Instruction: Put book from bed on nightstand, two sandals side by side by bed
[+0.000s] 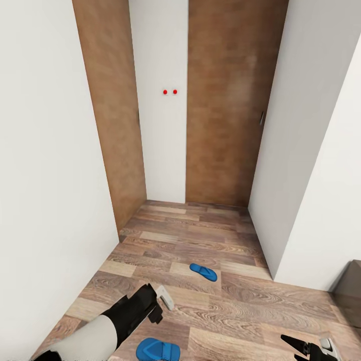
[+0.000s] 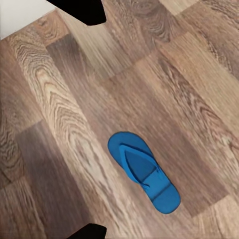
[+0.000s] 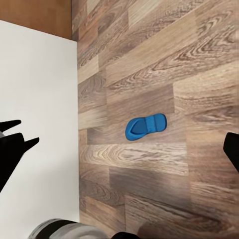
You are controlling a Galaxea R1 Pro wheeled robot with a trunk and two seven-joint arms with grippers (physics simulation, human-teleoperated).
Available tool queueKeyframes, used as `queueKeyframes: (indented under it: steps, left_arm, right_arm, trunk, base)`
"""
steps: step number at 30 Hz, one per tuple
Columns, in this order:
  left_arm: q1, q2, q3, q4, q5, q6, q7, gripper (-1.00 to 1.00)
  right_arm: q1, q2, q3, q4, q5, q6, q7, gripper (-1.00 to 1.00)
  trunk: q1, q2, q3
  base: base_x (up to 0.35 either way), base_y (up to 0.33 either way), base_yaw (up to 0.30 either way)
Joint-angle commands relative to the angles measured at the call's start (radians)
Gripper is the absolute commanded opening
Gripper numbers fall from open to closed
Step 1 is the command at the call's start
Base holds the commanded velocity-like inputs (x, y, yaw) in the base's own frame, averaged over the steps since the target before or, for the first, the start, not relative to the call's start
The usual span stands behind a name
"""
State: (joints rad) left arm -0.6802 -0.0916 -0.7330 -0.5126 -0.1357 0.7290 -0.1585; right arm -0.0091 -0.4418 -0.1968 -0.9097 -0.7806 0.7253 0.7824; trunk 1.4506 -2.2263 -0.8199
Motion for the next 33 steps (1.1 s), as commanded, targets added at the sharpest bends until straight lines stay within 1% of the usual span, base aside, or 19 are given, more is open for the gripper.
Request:
queueKeyframes:
  steps: [1, 2, 3, 4, 5, 8, 9, 12, 13, 14, 15, 17, 20, 24, 33]
  left_arm:
    - [-0.002, 0.0, -0.003, -0.002, -0.018, 0.003, -0.01, 1.0]
    - [-0.003, 0.001, -0.004, -0.002, -0.026, 0.003, -0.014, 1.0]
    - [-0.006, 0.002, -0.005, -0.001, -0.046, 0.004, -0.028, 1.0]
    - [-0.012, 0.004, -0.007, -0.001, -0.103, 0.004, -0.092, 1.0]
    - [-0.017, 0.005, -0.007, -0.002, -0.139, 0.003, -0.143, 1.0]
    - [-0.029, 0.01, -0.007, -0.001, -0.205, 0.002, -0.235, 1.0]
    - [-0.039, 0.018, -0.007, -0.001, -0.255, -0.001, -0.302, 1.0]
    - [-0.05, 0.028, -0.006, -0.001, -0.331, -0.016, -0.399, 1.0]
    - [-0.054, 0.033, -0.005, -0.001, -0.376, -0.035, -0.457, 1.0]
    - [-0.056, 0.036, -0.004, -0.001, -0.412, -0.058, -0.51, 1.0]
    - [-0.058, 0.038, -0.003, -0.001, -0.437, -0.078, -0.556, 1.0]
    - [-0.059, 0.039, -0.003, -0.001, -0.459, -0.097, -0.601, 1.0]
    - [-0.06, 0.041, -0.003, -0.001, -0.473, -0.109, -0.63, 1.0]
    - [-0.062, 0.041, -0.002, -0.001, -0.481, -0.114, -0.648, 1.0]
    - [-0.064, 0.028, -0.003, -0.003, -0.484, -0.111, -0.656, 1.0]
  right_arm:
    - [-0.001, 0.0, -0.001, 0.0, -0.003, 0.006, 0.001, 1.0]
    - [-0.001, 0.0, -0.001, 0.0, -0.003, 0.006, 0.001, 1.0]
    - [-0.001, 0.0, -0.001, 0.0, -0.003, 0.006, 0.001, 1.0]
    - [-0.001, 0.0, -0.001, 0.0, -0.003, 0.005, 0.001, 1.0]
    - [-0.001, 0.0, -0.001, 0.0, -0.003, 0.005, 0.001, 1.0]
    - [-0.001, 0.0, -0.001, 0.0, -0.003, 0.005, 0.0, 1.0]
    - [-0.001, 0.0, -0.001, 0.0, -0.003, 0.005, 0.0, 1.0]
    - [-0.001, 0.0, -0.001, 0.0, -0.003, 0.005, 0.0, 1.0]
    - [-0.001, 0.0, -0.001, 0.0, -0.003, 0.005, 0.0, 1.0]
    - [-0.001, 0.0, -0.001, 0.0, -0.003, 0.005, 0.0, 1.0]
    - [-0.001, 0.0, -0.001, 0.0, -0.003, 0.005, 0.0, 1.0]
    - [-0.001, 0.0, -0.001, 0.0, -0.003, 0.005, 0.0, 1.0]
    - [-0.001, 0.0, -0.001, 0.0, -0.003, 0.005, 0.0, 1.0]
    - [-0.001, 0.0, -0.001, -0.001, -0.003, 0.005, 0.002, 1.0]
    - [-0.001, 0.0, -0.001, -0.004, -0.004, 0.011, 0.006, 1.0]
  trunk:
    - [0.004, -0.008, -0.004]
    - [0.008, -0.015, -0.007]
    - [0.011, -0.022, -0.011]
    - [0.011, -0.022, -0.011]
    - [0.011, -0.022, -0.011]
    - [0.011, -0.022, -0.011]
    - [0.011, -0.022, -0.011]
    - [0.011, -0.022, -0.011]
    - [0.011, -0.022, -0.011]
    - [0.011, -0.022, -0.011]
    - [0.011, -0.022, -0.011]
    - [0.011, -0.022, -0.011]
    - [0.011, -0.022, -0.011]
    - [0.011, -0.022, -0.011]
    - [0.011, -0.022, -0.011]
  base:
    - [0.0, 0.0, 0.0]
    - [0.0, 0.0, 0.0]
    - [0.0, 0.0, 0.0]
    - [0.0, 0.0, 0.0]
    - [0.0, 0.0, 0.0]
    - [0.0, 0.0, 0.0]
    - [0.0, 0.0, 0.0]
    - [0.0, 0.0, 0.0]
    - [0.0, 0.0, 0.0]
    - [0.0, 0.0, 0.0]
    - [0.0, 0.0, 0.0]
    - [0.0, 0.0, 0.0]
    - [0.0, 0.0, 0.0]
    - [0.0, 0.0, 0.0]
    - [0.0, 0.0, 0.0]
